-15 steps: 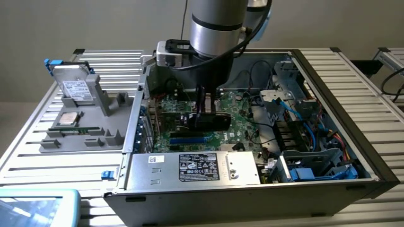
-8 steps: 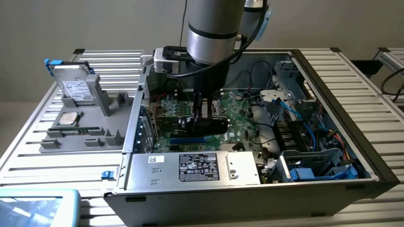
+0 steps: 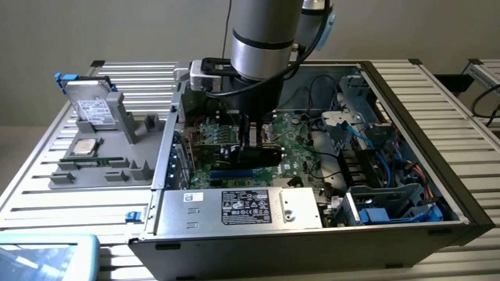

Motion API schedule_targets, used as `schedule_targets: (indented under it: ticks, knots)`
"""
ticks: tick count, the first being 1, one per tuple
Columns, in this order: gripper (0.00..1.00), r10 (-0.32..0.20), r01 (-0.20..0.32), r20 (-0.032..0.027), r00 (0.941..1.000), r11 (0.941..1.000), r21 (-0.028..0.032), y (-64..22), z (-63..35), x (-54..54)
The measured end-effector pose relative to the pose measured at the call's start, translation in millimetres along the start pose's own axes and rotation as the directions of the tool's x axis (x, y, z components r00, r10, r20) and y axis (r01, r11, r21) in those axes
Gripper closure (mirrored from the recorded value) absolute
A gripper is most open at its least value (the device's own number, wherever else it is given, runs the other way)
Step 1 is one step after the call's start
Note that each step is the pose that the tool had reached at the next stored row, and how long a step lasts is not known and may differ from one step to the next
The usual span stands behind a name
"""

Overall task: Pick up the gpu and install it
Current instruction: 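Insert the gpu into the slot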

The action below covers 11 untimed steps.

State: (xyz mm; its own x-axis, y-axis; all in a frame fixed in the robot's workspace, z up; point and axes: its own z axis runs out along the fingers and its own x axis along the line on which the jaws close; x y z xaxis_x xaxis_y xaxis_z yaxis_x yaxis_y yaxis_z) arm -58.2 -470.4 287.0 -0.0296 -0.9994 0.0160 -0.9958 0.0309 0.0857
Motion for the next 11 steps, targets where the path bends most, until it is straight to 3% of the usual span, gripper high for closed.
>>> schedule_targets:
  ticks: [11]
  knots:
    - [0.72, 0.000, 0.000, 0.0000, 1.0000, 1.0000, 0.0000, -0.4, 8.1, -0.3]
